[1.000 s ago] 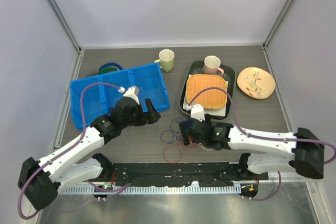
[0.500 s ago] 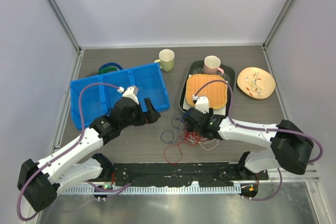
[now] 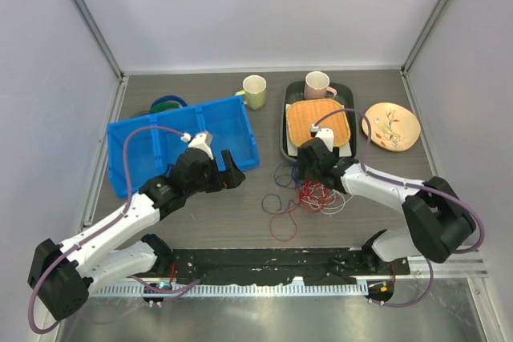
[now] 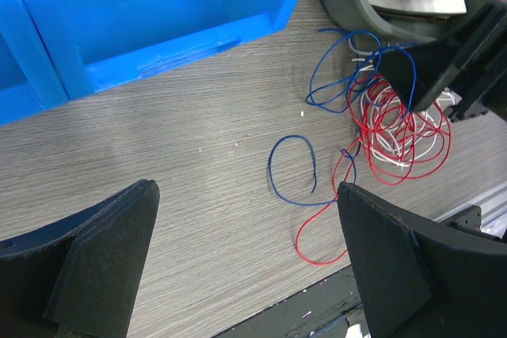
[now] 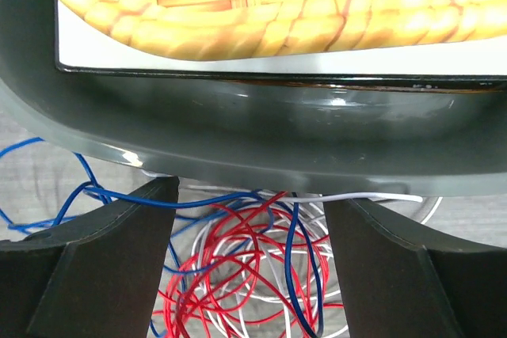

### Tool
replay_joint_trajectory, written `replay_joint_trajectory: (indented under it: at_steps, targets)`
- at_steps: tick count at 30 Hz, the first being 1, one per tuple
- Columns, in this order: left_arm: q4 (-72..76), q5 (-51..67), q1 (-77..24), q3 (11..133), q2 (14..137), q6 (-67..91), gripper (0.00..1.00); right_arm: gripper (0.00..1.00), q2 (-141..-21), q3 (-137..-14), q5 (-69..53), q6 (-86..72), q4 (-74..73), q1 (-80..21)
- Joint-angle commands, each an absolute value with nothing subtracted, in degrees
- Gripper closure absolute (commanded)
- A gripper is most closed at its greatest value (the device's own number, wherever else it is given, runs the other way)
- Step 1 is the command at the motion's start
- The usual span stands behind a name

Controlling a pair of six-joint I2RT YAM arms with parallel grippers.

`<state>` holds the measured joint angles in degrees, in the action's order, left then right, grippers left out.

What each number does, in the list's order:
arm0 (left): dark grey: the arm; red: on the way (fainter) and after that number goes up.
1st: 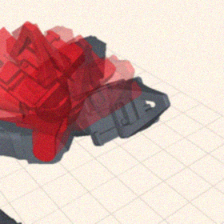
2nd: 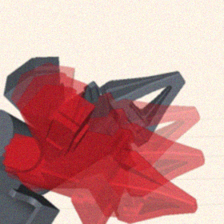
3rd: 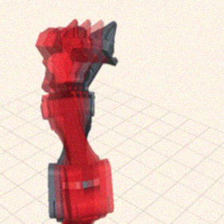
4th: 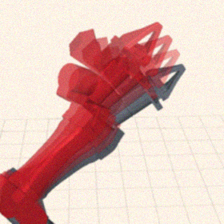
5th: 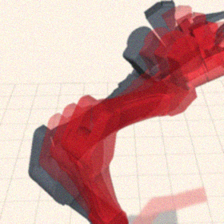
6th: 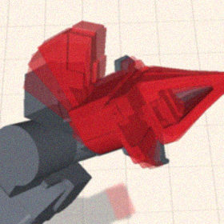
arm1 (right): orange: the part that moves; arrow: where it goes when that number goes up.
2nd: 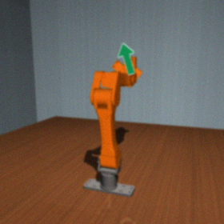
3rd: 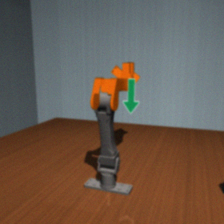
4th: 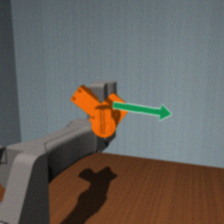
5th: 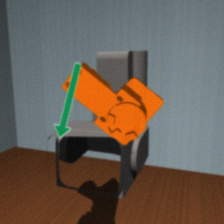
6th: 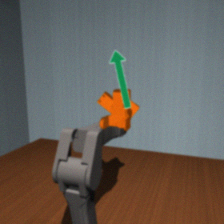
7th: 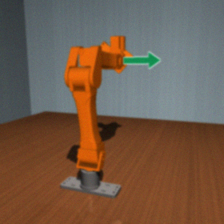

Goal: Untangle the cables

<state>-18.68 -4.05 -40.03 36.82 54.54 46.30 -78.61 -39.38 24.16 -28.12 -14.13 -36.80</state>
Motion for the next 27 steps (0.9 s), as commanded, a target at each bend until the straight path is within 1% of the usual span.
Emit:
replay_joint_trajectory:
  at_steps: [1,7,12,15,19,21,22,24,26,27]
  targets:
    - [-16.96,-5.10,-40.25,37.70,54.75,46.41,0.00,0.21,-82.78,-45.52,24.00,-22.94,-2.03,-34.10]
    - [-17.40,-5.45,-40.25,37.79,54.41,46.58,0.00,0.17,-88.15,-51.40,26.11,-21.53,-0.36,-32.43]
    - [-17.67,-5.19,-40.17,37.88,54.67,46.67,0.00,0.16,-90.26,-54.75,23.82,-20.13,-0.52,-31.82]
    - [-17.67,-4.92,-40.25,37.79,54.58,46.67,0.00,0.13,-89.22,-55.20,20.23,-21.00,-5.69,-31.90]
    - [-17.40,-4.48,-40.17,37.71,54.84,46.67,0.00,0.12,-83.16,-48.19,19.16,-23.37,-12.46,-32.34]
    - [-16.44,-3.87,-40.52,37.71,55.81,46.67,0.00,0.12,-78.33,-44.49,18.99,-24.08,-14.67,-32.43]
    - [-15.83,-3.69,-40.69,37.71,56.42,46.58,0.00,0.12,-76.74,-40.21,18.98,-25.21,-14.33,-32.43]
    - [-14.77,-3.08,-41.48,38.32,58.53,46.23,0.00,0.12,-73.13,-36.32,18.29,-25.75,-11.27,-32.43]
    - [-14.59,-2.90,-42.27,39.90,60.20,45.36,0.00,0.17,-71.99,-34.54,16.10,-25.05,-10.55,-32.52]
    - [-14.50,-2.99,-43.23,41.03,61.86,45.18,0.00,0.20,-71.63,-34.80,12.86,-24.79,-10.81,-32.52]
